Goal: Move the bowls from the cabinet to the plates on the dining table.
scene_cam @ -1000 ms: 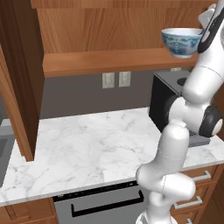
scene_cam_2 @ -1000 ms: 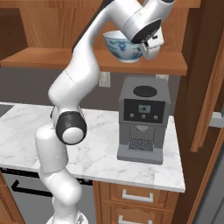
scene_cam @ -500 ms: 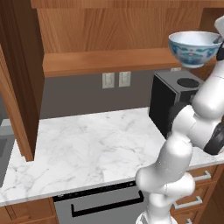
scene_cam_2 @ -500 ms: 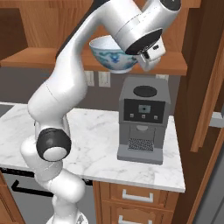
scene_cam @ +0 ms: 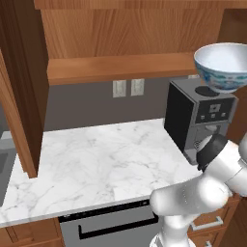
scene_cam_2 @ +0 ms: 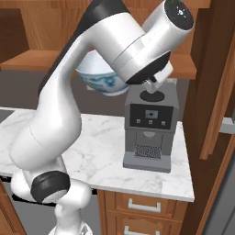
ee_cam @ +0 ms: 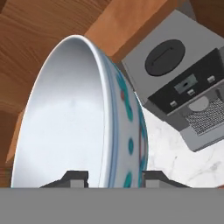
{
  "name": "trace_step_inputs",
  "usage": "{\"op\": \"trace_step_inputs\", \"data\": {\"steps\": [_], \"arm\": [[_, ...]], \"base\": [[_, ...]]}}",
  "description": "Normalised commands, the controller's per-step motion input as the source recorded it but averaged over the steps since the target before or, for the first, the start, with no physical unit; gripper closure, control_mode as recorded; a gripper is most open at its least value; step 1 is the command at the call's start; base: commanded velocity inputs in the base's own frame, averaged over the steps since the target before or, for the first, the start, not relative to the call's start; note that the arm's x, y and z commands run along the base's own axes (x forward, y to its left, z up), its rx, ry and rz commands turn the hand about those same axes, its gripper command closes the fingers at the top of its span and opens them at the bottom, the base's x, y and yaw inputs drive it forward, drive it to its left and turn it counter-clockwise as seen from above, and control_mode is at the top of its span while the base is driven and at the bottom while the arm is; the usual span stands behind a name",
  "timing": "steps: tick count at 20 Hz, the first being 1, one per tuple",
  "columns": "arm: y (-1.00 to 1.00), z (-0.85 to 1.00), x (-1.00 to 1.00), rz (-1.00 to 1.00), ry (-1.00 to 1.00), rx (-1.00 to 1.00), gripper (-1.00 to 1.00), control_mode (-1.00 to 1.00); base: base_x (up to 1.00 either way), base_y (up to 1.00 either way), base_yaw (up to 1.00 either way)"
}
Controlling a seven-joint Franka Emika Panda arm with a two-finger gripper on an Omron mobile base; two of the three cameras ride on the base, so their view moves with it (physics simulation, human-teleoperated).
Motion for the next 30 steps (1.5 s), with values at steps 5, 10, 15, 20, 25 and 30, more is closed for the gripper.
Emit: {"op": "trace_step_inputs", "data": {"steps": [5,10,15,20,25,30], "arm": [[0.56,-0.38,-0.88,0.07,-0.07,-0.22,1.00,-1.00],[0.43,-0.59,-0.87,0.09,-0.04,-0.22,1.00,-1.00],[0.43,-0.71,-0.75,0.07,-0.07,-0.18,1.00,-1.00],[0.44,-0.38,-0.23,0.01,-0.15,-0.02,1.00,-1.00],[-0.02,0.01,-0.01,0.00,-0.03,0.13,1.00,-1.00],[0.00,0.00,0.00,0.00,0.00,0.00,1.00,-1.00]], "base": [[0.00,0.00,0.00],[0.00,0.00,0.00],[0.00,0.00,0.00],[0.00,0.00,0.00],[0.00,0.00,0.00],[0.00,0.00,0.00]]}}
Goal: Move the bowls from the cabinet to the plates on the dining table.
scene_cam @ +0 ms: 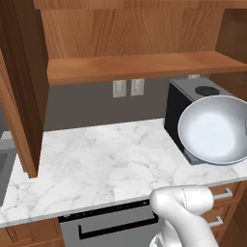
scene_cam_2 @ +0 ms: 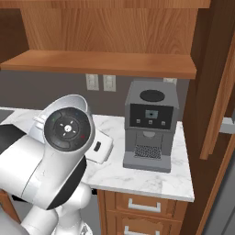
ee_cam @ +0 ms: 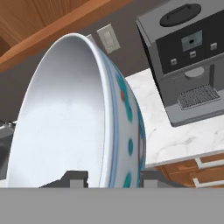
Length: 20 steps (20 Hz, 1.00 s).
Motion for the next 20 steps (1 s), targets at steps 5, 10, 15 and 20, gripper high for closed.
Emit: {"op": "trace_step_inputs", "data": {"steps": [5,10,15,20], "arm": [[0.00,0.00,0.00,0.00,0.00,0.00,1.00,1.00],[0.00,0.00,0.00,0.00,0.00,0.00,1.00,1.00],[0.00,0.00,0.00,0.00,0.00,0.00,1.00,1.00],[0.00,0.00,0.00,0.00,0.00,0.00,1.00,1.00]], "base": [[-0.39,-0.02,0.00],[-0.94,-0.11,0.01],[-0.90,-0.02,0.03],[-0.15,0.01,0.02]]}}
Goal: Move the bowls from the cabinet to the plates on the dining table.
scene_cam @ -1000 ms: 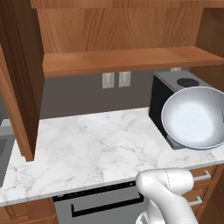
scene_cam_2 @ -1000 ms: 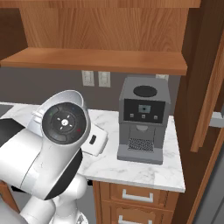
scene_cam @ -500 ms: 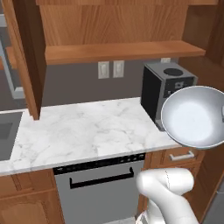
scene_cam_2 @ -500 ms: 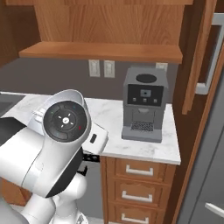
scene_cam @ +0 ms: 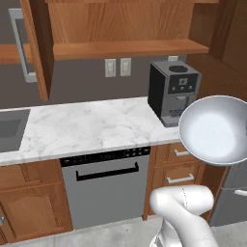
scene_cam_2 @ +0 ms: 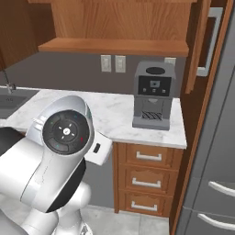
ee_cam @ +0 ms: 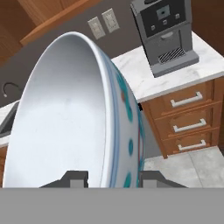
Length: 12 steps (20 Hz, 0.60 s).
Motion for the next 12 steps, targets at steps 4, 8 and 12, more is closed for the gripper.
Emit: {"op": "trace_step_inputs", "data": {"steps": [4,8,12], "arm": [[0.00,0.00,0.00,0.00,0.00,0.00,1.00,1.00],[0.00,0.00,0.00,0.00,0.00,0.00,1.00,1.00],[0.00,0.00,0.00,0.00,0.00,0.00,1.00,1.00]], "base": [[-0.01,-0.01,0.24],[0.00,0.00,0.38],[0.00,-0.01,0.40]]}}
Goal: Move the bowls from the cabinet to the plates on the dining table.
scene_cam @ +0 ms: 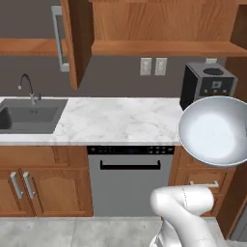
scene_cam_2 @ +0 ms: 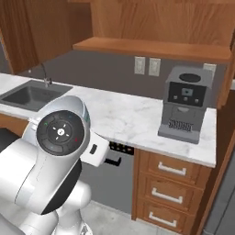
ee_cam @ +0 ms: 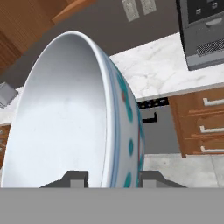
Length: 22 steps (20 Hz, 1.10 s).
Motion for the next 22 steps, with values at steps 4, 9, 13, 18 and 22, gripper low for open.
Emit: {"op": "trace_step_inputs", "data": {"steps": [4,9,13,18,22], "arm": [[0.00,0.00,0.00,0.00,0.00,0.00,1.00,1.00],[0.00,0.00,0.00,0.00,0.00,0.00,1.00,1.00],[0.00,0.00,0.00,0.00,0.00,0.00,1.00,1.00],[0.00,0.00,0.00,0.00,0.00,0.00,1.00,1.00],[0.00,0.00,0.00,0.00,0.00,0.00,1.00,1.00]], "base": [[0.00,0.00,0.41],[-0.03,0.00,0.41],[-0.10,0.00,0.42],[-0.12,0.00,0.42],[-0.14,0.00,0.43]]}}
